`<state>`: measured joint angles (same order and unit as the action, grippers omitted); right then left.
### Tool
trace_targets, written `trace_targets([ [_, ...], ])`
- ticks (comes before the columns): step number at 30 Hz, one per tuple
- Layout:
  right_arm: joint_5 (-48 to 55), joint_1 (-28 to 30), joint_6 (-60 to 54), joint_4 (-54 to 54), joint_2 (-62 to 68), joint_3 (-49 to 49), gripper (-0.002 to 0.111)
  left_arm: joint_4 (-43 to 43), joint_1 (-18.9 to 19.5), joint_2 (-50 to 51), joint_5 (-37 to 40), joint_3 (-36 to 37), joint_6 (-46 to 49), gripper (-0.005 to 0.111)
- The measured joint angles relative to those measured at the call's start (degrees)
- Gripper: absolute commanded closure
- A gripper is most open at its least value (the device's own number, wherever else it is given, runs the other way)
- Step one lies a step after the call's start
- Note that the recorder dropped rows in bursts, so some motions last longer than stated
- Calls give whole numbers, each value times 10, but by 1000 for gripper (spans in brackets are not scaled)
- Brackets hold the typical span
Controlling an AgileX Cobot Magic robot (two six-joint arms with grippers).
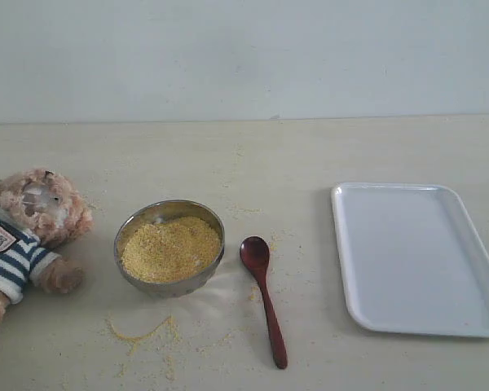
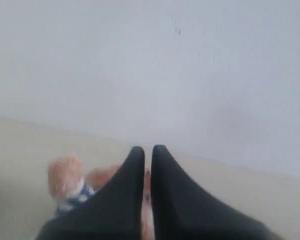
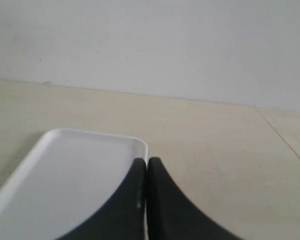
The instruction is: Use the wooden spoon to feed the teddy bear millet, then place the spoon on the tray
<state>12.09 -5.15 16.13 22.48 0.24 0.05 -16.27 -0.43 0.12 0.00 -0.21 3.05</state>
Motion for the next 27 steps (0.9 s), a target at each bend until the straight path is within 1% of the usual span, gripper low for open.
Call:
trace_targets([
  [2, 0, 0, 0, 0, 0, 0, 109, -1, 0, 0, -72, 0, 0, 102],
  [6, 0, 0, 0, 0, 0, 0, 109, -8, 0, 0, -273, -4, -22, 102],
  [7, 0, 0, 0, 0, 0, 0, 109, -17, 0, 0, -288, -13, -13, 102],
  [8, 0, 0, 0, 0, 0, 0, 109, -31, 0, 0, -289, -26, 4, 102],
  [10, 0, 0, 0, 0, 0, 0, 109, -84, 0, 27, -245, -76, 86, 102],
  [11, 0, 0, 0, 0, 0, 0, 109, -116, 0, 49, -210, -99, 147, 102],
  [13, 0, 0, 0, 0, 0, 0, 109, -235, 0, 126, -145, -152, 285, 102],
  [14, 0, 0, 0, 0, 0, 0, 109, -298, 0, 164, -127, -176, 335, 102],
  [15, 0, 0, 0, 0, 0, 0, 109, -397, 0, 227, -106, -201, 405, 102],
  [17, 0, 0, 0, 0, 0, 0, 109, -528, 0, 323, -83, -253, 511, 102],
  [19, 0, 0, 0, 0, 0, 0, 109, -626, 0, 419, -59, -303, 615, 102],
  [21, 0, 0, 0, 0, 0, 0, 109, -668, 0, 498, -38, -354, 723, 102],
  [23, 0, 0, 0, 0, 0, 0, 109, -680, 0, 547, -38, -387, 821, 102],
  [25, 0, 0, 0, 0, 0, 0, 109, -686, 0, 578, -62, -405, 929, 102],
  [27, 0, 0, 0, 0, 0, 0, 109, -714, -1, 595, -122, -411, 999, 102],
])
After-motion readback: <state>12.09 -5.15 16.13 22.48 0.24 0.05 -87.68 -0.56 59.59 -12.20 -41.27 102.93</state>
